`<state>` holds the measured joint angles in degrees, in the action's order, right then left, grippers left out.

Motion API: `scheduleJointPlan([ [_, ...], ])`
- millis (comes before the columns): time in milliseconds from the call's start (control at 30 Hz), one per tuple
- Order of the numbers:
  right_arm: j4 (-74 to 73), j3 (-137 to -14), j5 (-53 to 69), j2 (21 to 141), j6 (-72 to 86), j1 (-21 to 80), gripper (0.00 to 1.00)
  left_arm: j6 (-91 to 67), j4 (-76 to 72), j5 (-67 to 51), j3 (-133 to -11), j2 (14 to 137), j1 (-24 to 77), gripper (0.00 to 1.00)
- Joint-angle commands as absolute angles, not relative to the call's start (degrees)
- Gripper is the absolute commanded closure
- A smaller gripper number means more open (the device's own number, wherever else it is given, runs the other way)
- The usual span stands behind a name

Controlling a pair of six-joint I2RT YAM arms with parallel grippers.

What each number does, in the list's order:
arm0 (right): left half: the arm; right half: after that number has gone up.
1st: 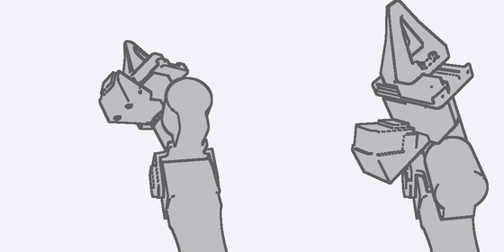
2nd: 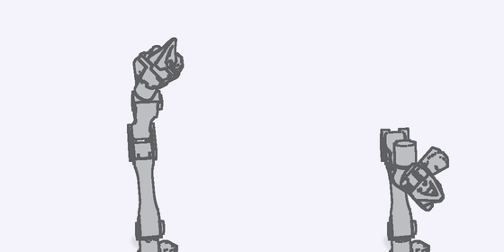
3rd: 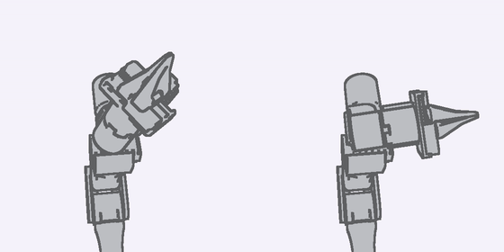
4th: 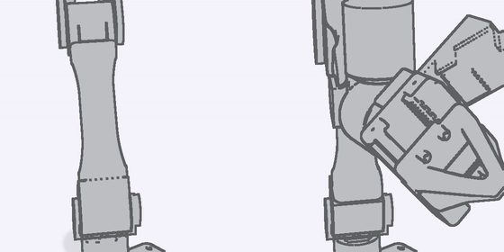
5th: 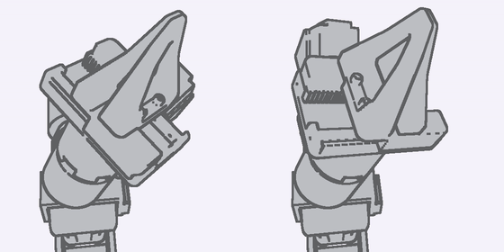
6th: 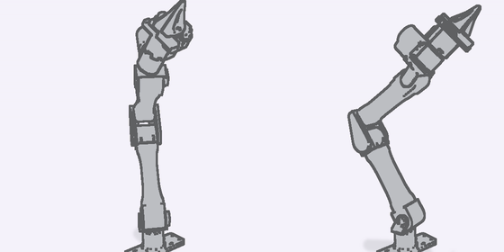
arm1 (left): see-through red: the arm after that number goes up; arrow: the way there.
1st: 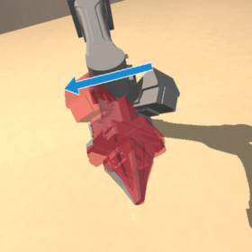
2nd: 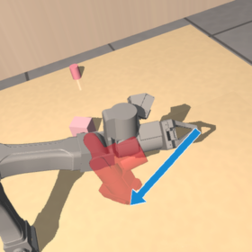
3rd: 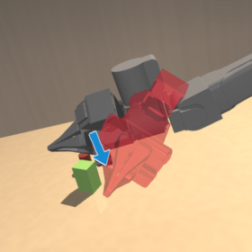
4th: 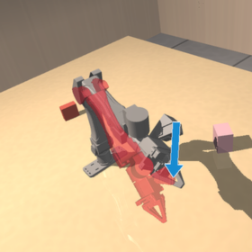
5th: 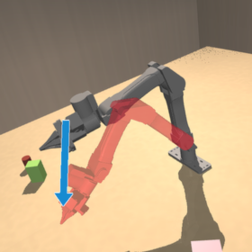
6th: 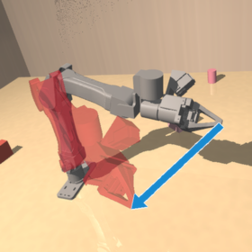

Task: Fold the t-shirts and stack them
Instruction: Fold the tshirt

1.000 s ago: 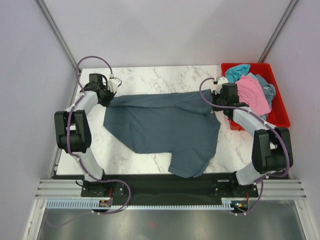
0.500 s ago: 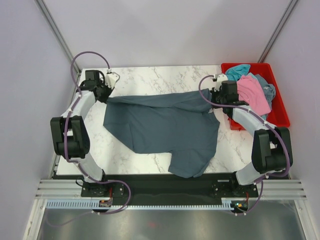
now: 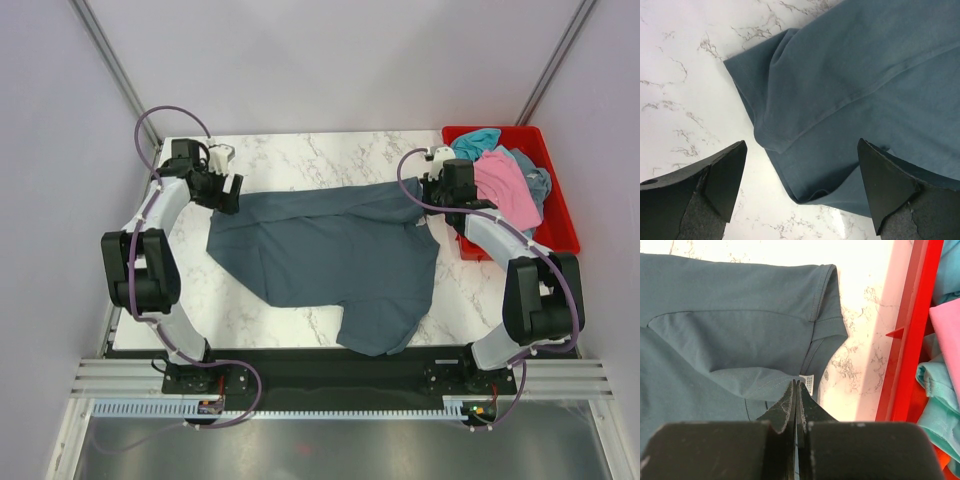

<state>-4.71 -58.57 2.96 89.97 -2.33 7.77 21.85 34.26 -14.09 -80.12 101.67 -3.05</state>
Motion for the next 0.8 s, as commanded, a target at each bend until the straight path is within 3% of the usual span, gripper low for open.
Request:
scheduleJointPlan([
  [0,-3.3,-60.3,3.1,89.2,-2.3,8.2,1.0,18.4,35.3,-15.8,-82.5,101.8,-3.3,0.01],
  [333,-3.7,-61.3,3.3,88.6,-2.5,8.3,1.0,10.5,42.7,-23.8,-83.3,105.8,-6.8,0.01],
  [533,-4.2,-61.5,3.5,88.8,-2.5,8.3,1.0,8.9,42.4,-26.7,-89.7,113.2,-8.5,0.01],
  [767,-4.4,-61.8,3.3,89.2,-2.8,8.3,1.0,9.8,42.1,-25.8,-101.4,120.7,-8.4,0.1],
])
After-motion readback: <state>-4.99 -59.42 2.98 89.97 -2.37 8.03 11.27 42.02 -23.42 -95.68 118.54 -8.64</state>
